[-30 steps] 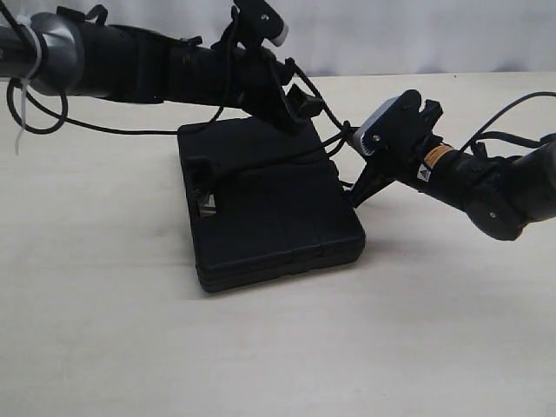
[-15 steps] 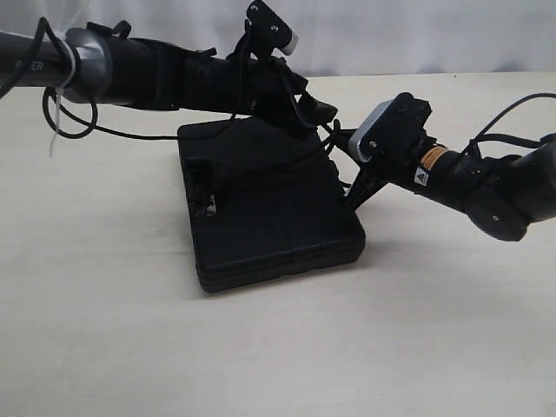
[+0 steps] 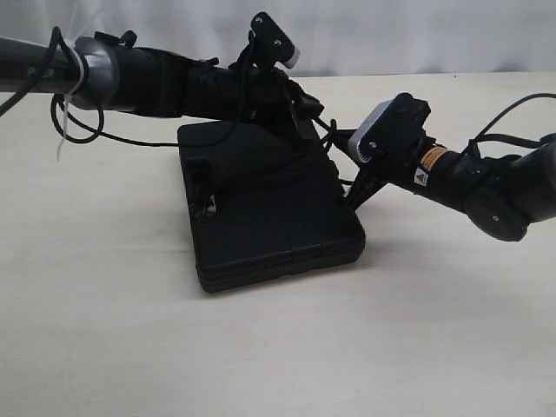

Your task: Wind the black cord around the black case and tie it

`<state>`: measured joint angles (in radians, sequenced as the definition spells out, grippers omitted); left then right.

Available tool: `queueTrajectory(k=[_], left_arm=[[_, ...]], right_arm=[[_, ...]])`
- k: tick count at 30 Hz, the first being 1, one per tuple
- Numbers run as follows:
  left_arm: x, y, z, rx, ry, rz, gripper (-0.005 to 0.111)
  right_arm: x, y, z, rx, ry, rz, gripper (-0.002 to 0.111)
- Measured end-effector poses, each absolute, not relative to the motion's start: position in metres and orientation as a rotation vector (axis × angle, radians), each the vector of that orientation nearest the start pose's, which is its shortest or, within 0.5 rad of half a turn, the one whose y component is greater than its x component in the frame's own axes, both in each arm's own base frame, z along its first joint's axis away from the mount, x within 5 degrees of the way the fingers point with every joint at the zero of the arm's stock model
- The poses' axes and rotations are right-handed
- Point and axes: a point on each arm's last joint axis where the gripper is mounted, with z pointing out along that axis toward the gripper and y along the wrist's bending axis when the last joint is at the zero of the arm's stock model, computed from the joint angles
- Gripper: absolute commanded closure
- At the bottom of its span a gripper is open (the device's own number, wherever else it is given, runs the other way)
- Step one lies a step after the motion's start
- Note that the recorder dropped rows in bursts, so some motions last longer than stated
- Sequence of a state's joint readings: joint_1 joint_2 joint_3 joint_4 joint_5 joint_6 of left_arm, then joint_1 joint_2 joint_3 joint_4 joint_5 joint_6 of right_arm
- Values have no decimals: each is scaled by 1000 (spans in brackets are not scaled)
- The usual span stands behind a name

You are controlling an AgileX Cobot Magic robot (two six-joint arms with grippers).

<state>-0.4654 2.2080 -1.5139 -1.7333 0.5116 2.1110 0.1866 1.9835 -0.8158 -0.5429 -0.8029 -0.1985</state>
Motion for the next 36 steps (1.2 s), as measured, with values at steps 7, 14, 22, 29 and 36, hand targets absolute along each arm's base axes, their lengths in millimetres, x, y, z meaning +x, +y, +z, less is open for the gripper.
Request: queueTrajectory(k=[7,14,22,29,36], left_arm=[[422,-261,176,1088,1710,-585,107],[422,-262,178,1089,1700,-588,107],[414,-267,180,1172,1630,-680,107],[410,-267,189,1216,1593,-678,107],[404,-268,207,1232,1533,-709,107]], right_arm=[[353,100,126,-942,1647,82,75],[353,97,136,-914,1673,53,65],[350,86,182,-583,1766,134,65],[348,90,188,-570,1801,207,65],[351,91,173,-576,1844,218,65]])
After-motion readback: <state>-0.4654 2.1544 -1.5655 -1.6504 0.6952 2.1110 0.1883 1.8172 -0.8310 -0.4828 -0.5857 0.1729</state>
